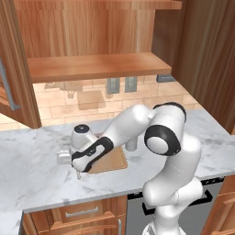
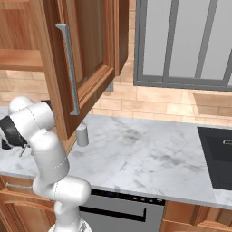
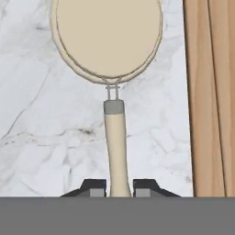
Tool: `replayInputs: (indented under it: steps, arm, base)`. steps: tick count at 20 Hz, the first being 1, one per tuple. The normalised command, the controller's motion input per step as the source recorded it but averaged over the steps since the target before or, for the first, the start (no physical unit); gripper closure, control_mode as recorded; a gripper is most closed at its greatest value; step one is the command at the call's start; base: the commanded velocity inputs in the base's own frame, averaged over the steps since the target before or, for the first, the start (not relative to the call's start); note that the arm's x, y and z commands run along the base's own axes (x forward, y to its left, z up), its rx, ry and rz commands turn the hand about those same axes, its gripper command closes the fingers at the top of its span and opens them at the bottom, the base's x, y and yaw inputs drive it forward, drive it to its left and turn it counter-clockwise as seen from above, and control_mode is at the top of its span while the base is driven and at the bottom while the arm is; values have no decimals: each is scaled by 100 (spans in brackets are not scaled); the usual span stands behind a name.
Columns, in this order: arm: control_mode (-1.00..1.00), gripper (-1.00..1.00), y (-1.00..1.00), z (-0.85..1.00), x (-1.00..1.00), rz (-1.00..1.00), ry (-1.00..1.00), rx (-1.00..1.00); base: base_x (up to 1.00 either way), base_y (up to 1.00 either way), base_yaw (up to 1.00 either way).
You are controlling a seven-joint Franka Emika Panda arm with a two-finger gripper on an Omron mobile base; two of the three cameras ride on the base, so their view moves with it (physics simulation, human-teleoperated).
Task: Grab the spray bottle from the cabinet, then place it next to the cutting board for sanitizing. Then grab the dish brush from the countertop next to the sink and place it next to the cutting board.
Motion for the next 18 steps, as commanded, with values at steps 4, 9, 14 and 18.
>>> replayInputs:
  steps: [4,9,14,18]
  arm:
    - [-100,-100,23,-11,17,0,0,0]
    - [-100,-100,8,0,0,-1,0,0]
    - [-100,-100,9,29,-14,-4,-2,0]
    - [-100,-100,0,84,-41,-2,-2,0]
  base:
    - [0,0,0]
    - [0,0,0]
    - [0,0,0]
    - [0,0,0]
